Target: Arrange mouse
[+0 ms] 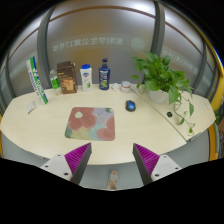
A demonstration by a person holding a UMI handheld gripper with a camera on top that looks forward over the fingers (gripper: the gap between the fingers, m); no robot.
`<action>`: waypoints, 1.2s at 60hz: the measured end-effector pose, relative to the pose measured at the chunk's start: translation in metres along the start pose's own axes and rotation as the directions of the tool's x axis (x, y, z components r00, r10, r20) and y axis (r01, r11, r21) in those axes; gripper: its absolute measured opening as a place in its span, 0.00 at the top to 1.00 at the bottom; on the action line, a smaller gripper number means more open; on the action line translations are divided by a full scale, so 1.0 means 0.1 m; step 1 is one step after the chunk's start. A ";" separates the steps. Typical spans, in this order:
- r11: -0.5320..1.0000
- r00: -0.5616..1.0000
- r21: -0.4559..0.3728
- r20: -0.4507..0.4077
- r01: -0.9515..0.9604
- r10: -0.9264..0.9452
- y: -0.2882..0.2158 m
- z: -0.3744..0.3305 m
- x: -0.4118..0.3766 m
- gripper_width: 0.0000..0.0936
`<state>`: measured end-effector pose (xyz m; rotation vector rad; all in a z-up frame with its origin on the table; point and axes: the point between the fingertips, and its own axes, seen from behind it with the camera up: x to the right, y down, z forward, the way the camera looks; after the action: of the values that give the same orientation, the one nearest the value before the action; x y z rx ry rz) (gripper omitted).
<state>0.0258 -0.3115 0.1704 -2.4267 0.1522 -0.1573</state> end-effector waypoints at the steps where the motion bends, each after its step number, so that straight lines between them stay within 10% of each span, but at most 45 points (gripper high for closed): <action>1: 1.000 1.000 0.000 0.002 -0.004 0.004 0.00 0.09 0.06 0.09; 35: 0.984 0.999 0.178 0.030 -0.018 0.013 -1.28 3.21 1.09 0.09; 50: 0.986 0.999 0.161 0.041 -0.040 0.034 -1.35 3.67 1.09 0.44; 72: 0.975 0.999 0.220 -0.032 -0.006 0.014 -1.47 3.13 1.17 0.59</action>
<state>0.1989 -0.0182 0.0386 -2.2030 0.1538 -0.1997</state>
